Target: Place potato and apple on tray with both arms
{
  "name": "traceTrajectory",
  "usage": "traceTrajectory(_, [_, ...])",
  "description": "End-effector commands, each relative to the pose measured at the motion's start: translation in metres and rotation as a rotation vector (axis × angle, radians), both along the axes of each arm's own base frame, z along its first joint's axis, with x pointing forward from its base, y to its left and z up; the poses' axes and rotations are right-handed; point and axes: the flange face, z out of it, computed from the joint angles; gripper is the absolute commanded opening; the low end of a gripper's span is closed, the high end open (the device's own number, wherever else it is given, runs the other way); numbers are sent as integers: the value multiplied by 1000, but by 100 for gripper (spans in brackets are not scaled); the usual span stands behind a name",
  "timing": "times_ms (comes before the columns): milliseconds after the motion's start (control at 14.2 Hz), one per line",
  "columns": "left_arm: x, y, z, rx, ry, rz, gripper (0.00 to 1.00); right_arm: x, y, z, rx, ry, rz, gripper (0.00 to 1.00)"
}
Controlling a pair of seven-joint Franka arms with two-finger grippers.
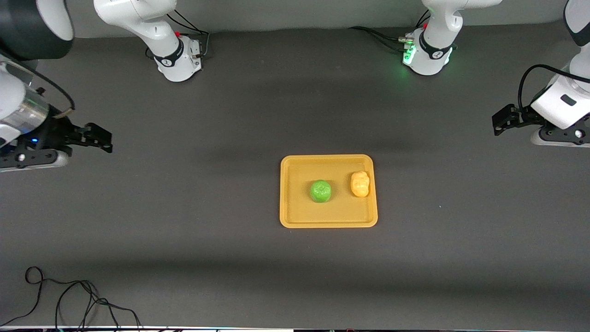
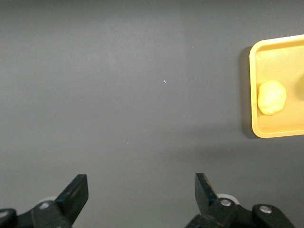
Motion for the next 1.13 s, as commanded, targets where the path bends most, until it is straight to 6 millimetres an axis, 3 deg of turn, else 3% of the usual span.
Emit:
traceTrajectory(0, [-2, 0, 2, -1, -1, 12, 100, -8, -28, 0, 27, -14, 7, 100])
traceTrajectory(281, [-2, 0, 2, -1, 2, 11, 100, -10, -60, 3, 28, -9, -18, 100])
traceTrajectory(1055, [-2, 0, 2, -14, 5, 14, 100, -21, -64, 6, 25, 41, -107, 100])
